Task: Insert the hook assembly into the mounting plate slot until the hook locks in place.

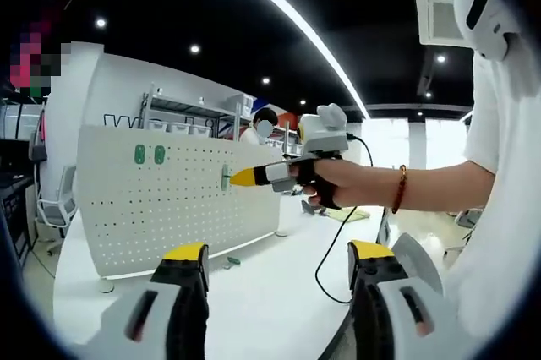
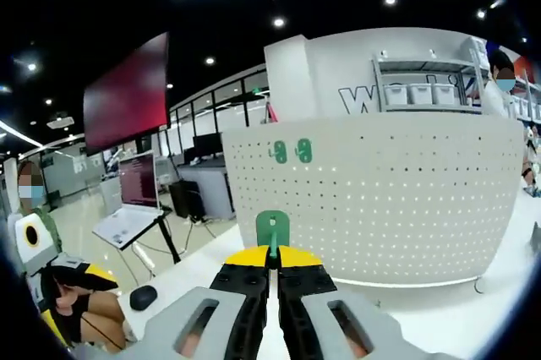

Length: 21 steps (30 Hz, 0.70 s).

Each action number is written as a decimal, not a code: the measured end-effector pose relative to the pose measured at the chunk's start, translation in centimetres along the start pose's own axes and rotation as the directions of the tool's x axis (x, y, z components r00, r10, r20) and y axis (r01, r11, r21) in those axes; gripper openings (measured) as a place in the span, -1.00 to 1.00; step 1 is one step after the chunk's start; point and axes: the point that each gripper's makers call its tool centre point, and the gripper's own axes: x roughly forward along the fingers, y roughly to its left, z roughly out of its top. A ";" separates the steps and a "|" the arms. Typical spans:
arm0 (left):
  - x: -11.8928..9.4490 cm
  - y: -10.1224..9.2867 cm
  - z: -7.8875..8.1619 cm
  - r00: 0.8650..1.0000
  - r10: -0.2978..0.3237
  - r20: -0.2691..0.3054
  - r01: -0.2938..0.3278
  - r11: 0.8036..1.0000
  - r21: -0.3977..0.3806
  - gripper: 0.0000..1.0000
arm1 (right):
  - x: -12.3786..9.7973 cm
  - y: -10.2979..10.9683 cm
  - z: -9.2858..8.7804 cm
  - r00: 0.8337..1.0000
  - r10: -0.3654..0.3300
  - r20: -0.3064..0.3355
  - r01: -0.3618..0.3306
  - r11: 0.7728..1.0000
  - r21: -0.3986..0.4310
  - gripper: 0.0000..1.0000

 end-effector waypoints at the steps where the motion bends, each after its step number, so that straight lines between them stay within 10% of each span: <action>1: 0.0 0.1 0.0 1.000 0.000 0.005 0.000 1.000 -0.005 0.42 | 0.1 -0.1 0.1 1.000 -0.001 -0.001 0.001 1.000 0.000 -0.99; 21: 0.3 1.1 0.4 0.998 0.030 0.050 -0.029 1.000 -0.008 0.66 | 3.9 -3.7 4.2 0.990 -0.133 0.045 0.133 0.991 0.008 -0.99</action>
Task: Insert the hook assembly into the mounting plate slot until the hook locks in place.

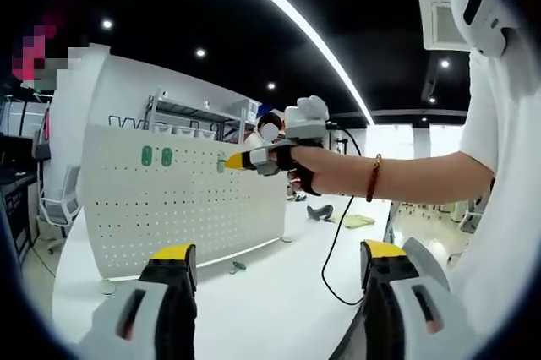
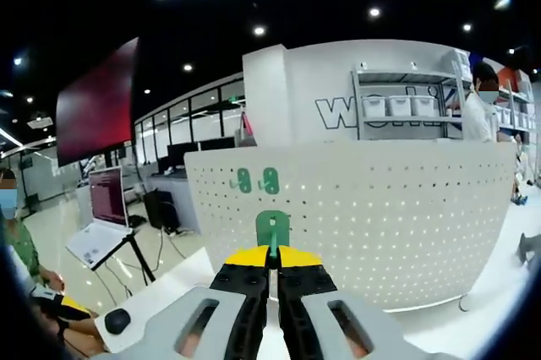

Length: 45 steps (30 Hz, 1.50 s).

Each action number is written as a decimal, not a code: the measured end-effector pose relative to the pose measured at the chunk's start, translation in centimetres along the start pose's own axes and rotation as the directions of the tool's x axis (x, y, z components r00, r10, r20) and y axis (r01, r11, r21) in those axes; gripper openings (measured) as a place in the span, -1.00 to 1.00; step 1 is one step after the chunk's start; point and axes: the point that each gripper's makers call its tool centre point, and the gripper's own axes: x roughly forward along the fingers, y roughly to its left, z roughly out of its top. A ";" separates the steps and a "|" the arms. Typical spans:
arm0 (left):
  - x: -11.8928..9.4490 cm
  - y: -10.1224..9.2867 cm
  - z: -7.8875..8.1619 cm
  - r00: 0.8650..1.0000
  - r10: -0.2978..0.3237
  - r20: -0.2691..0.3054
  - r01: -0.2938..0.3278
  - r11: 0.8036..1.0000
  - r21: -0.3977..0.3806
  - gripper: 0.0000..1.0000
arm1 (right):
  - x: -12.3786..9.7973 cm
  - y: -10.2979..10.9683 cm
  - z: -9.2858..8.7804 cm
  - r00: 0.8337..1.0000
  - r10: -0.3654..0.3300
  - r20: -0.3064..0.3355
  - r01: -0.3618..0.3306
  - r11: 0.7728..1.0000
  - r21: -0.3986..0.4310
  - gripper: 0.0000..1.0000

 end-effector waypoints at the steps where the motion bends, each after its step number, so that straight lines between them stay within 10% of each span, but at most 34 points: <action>1: 0.0 0.0 0.1 1.000 0.003 0.004 -0.003 1.000 0.000 0.68 | 0.2 -0.1 0.1 1.000 -0.002 0.000 0.002 1.000 0.002 -0.99; 45: -1.3 1.9 -0.3 0.997 0.066 0.042 -0.066 0.998 0.001 0.95 | 8.0 -1.7 2.7 0.987 -0.159 0.020 0.159 0.987 0.025 -0.99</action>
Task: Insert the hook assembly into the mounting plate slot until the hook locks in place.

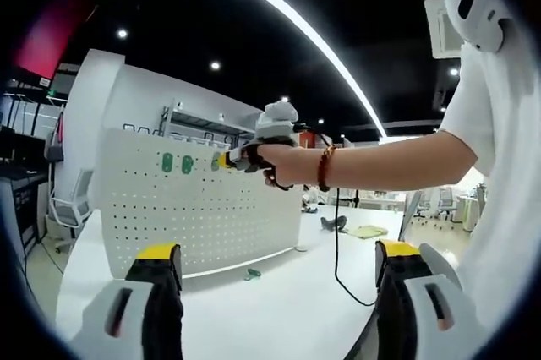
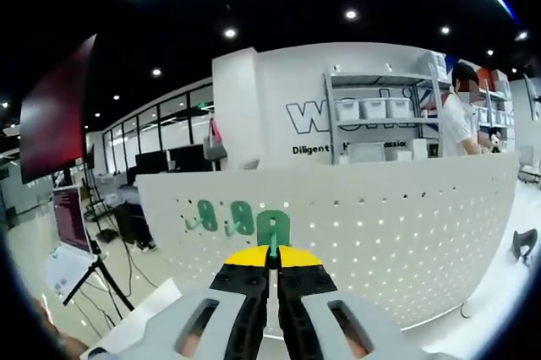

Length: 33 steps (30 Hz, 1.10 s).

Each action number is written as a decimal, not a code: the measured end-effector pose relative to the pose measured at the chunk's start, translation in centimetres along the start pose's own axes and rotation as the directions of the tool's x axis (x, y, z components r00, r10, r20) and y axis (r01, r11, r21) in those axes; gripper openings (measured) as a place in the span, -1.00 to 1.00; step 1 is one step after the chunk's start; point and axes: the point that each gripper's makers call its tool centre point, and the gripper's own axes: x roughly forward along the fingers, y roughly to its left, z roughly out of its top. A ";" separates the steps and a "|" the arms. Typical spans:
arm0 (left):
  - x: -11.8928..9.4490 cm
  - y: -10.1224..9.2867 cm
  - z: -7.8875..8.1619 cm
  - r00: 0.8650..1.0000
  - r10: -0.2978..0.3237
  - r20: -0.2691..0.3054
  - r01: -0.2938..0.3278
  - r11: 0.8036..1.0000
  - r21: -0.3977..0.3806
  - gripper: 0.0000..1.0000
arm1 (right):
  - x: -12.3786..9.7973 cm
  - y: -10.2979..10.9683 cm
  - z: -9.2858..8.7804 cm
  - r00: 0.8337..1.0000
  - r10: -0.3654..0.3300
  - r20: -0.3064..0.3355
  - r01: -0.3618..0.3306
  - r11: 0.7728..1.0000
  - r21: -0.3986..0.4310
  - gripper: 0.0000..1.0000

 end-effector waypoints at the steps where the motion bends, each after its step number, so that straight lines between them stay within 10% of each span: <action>1: 0.0 0.1 0.1 1.000 0.005 0.004 -0.005 1.000 0.006 0.97 | 0.1 -0.1 0.0 1.000 -0.005 0.001 0.005 1.000 0.001 -0.99; 12: 0.3 1.1 -0.8 0.997 0.017 -0.078 -0.011 0.997 0.074 1.00 | 2.4 -0.6 0.5 0.999 -0.033 0.009 0.033 0.998 -0.045 -0.99; 33: -0.1 2.8 -0.7 0.998 0.043 -0.055 -0.041 0.999 0.035 1.00 | 4.7 -1.5 -0.3 0.997 -0.079 -0.027 0.079 0.997 -0.001 -0.99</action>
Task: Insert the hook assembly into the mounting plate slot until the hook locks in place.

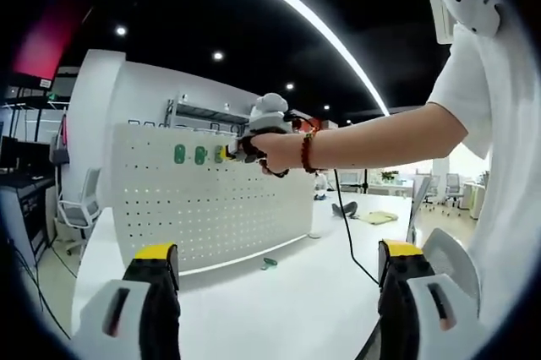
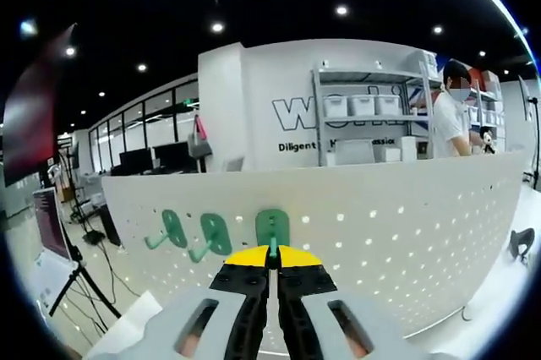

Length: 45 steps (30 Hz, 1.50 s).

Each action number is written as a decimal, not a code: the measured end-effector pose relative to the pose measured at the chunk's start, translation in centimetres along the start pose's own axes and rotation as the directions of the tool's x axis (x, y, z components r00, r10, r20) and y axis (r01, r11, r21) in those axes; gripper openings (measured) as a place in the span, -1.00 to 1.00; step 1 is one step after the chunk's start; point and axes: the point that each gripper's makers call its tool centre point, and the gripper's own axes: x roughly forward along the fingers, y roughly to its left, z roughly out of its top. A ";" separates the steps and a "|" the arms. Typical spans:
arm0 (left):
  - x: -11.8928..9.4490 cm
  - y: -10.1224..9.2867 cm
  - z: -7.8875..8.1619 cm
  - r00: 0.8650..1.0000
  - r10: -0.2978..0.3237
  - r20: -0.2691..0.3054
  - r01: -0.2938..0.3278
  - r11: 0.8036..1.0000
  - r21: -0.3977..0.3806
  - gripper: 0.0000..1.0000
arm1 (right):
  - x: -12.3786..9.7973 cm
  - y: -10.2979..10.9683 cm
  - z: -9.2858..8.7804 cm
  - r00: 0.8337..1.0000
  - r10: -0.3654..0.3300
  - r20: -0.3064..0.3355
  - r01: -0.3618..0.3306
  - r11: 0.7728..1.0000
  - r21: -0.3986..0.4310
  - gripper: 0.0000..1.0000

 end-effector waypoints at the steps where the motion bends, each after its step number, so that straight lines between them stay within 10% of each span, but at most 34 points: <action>1: 0.0 0.1 0.0 1.000 0.002 0.001 -0.002 1.000 -0.002 1.00 | 0.0 0.0 0.0 1.000 -0.002 0.001 0.002 1.000 -0.004 -0.98; 23: -0.2 0.0 0.3 1.000 0.010 0.001 -0.010 1.000 -0.010 1.00 | 0.6 0.7 0.2 0.998 0.051 -0.039 -0.053 0.997 -0.055 -0.76; 45: 1.0 -3.1 0.3 0.999 -0.026 -0.032 0.027 1.000 0.006 0.99 | -4.6 -1.4 -0.3 0.990 0.143 0.000 -0.143 0.987 -0.080 -0.69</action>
